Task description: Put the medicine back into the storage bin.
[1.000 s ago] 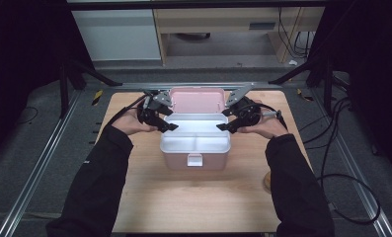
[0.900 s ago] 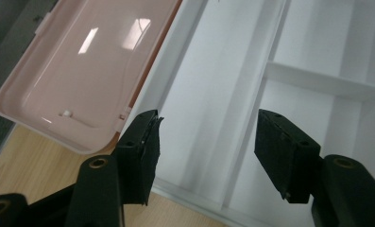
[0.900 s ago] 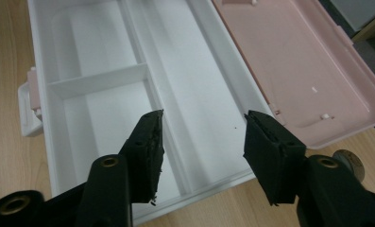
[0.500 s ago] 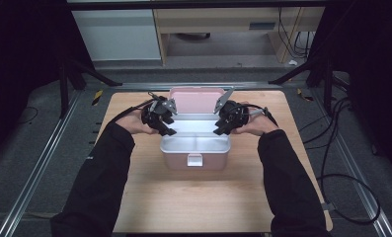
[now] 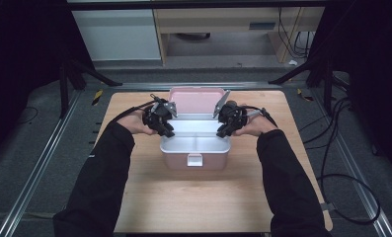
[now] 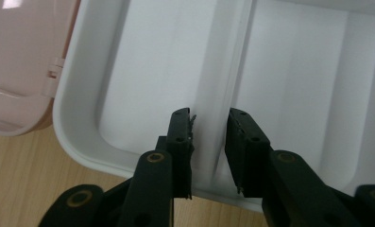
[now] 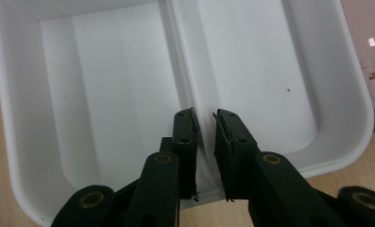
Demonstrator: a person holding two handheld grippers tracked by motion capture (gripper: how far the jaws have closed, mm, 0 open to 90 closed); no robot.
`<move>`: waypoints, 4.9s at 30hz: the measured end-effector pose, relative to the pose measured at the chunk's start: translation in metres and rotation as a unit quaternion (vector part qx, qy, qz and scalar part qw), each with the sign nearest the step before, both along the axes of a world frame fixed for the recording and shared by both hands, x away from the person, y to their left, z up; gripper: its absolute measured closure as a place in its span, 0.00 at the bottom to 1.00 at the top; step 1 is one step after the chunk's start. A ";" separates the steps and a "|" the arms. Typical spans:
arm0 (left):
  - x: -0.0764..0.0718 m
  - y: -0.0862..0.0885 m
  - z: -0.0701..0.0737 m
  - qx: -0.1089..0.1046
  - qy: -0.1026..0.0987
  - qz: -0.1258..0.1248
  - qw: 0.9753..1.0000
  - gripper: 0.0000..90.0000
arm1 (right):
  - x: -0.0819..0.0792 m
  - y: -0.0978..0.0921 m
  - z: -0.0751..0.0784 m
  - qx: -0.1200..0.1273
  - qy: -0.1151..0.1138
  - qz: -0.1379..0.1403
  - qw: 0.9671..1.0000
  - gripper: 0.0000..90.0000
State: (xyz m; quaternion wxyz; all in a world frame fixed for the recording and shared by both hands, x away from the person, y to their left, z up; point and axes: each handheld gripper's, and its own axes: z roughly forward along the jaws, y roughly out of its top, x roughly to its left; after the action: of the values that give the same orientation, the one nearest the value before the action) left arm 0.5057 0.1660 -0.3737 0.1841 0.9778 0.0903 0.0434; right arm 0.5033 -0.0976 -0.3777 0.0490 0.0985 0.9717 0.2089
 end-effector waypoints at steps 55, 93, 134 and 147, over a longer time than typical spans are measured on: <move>-0.020 -0.004 0.059 0.022 -0.007 -0.034 0.999 0.96 | -0.023 -0.009 0.055 0.030 -0.042 0.040 0.998 0.97; -0.179 0.001 0.032 0.037 -0.001 -0.041 0.998 0.97 | -0.171 0.001 0.023 0.032 -0.024 0.079 0.996 0.98; -0.172 -0.019 -0.088 0.053 0.039 -0.042 0.997 0.87 | -0.179 0.001 -0.097 -0.020 0.012 0.058 0.998 0.87; -0.170 0.015 -0.056 -0.055 -0.024 0.073 0.996 0.48 | -0.172 -0.029 -0.069 0.102 -0.033 -0.080 0.991 0.43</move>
State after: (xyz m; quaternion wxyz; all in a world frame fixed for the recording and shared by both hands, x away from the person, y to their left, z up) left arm 0.3360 0.1808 -0.4296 0.2358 0.9556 0.1595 0.0756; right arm 0.3310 -0.1262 -0.4468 0.0875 0.1733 0.9320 0.3060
